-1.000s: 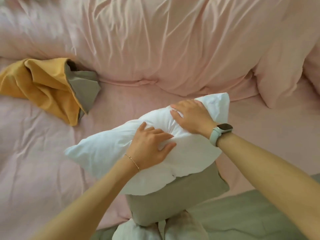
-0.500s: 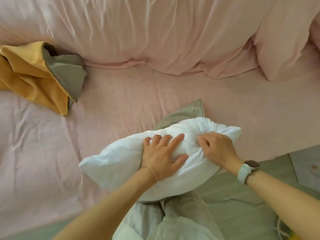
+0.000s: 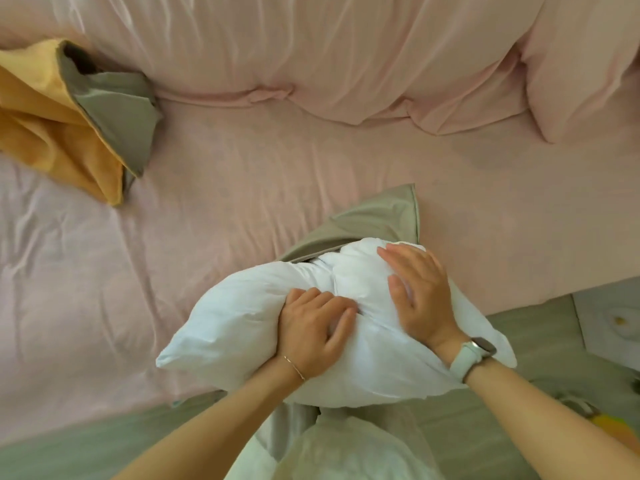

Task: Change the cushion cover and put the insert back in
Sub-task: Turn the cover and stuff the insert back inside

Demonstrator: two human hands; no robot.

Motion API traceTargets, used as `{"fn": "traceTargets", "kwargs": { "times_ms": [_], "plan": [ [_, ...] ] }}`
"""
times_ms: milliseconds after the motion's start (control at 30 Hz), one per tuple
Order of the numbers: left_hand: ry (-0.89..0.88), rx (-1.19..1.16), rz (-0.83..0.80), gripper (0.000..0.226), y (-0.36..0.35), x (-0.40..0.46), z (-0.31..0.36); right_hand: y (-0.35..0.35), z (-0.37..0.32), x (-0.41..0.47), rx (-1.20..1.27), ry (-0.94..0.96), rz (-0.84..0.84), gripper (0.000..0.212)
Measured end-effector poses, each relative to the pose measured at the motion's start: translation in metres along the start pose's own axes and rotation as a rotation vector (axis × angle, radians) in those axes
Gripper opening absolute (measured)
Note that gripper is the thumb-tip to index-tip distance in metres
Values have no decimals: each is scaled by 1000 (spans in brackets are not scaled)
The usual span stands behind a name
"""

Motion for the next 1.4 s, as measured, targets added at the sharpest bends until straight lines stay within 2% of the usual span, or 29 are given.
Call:
{"fn": "traceTargets", "kwargs": {
  "times_ms": [100,200,267,333,400,467,533,600,667,700,800,867,967,1133,1233,1300,1333,1400],
  "plan": [
    [152,-39,121,27,26,6,-20,-12,-17,-11,14,-13,61,42],
    [201,132,108,38,30,8,-38,-4,-12,4,44,-125,144,37],
    [153,311,59,46,17,8,-40,11,-11,13,-71,-171,166,38],
    [109,428,64,44,4,11,-34,21,-8,16,-259,-232,55,48],
    [109,462,98,41,-3,17,-29,22,10,1,-381,-373,-152,62],
    [120,465,107,39,-9,22,-24,20,26,-24,-326,-502,-230,65],
    [112,468,89,39,-20,18,-18,26,23,-35,-41,-546,-56,69],
    [120,463,60,39,-30,8,-16,40,2,-23,135,-454,221,69],
    [135,449,46,36,-32,-3,-21,39,-21,-8,144,-357,378,58],
    [151,438,34,35,-30,-7,-26,30,-30,1,154,-325,374,54],
    [186,376,-9,33,-17,-9,-42,-16,-41,12,47,-199,196,48],
    [241,282,-45,39,2,-3,-50,-37,-34,3,-85,-127,102,43],
    [413,13,-84,32,28,25,-63,-44,-20,-14,-206,-69,95,38],
    [507,-247,-71,17,21,110,-76,-48,-26,-9,-216,-40,162,35],
    [518,-437,-132,19,-10,121,-72,-28,-22,-6,-157,-130,249,36],
    [443,-391,-137,24,-32,100,-67,-4,-3,-7,-13,-314,352,38],
    [420,-362,-104,26,-37,86,-67,6,6,-10,33,-405,388,39],
    [342,-274,28,36,-36,65,-63,17,12,-20,-51,-527,371,47]
  ]
}}
Point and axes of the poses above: each hand's wrist, its own x-axis towards the middle knuckle, its own y-axis out of the back of the hand, z = x × y, the point moved 10 cm from there along x, towards the middle knuckle, and after that the axes turned 7 degrees about y, right-handed, at the moved point
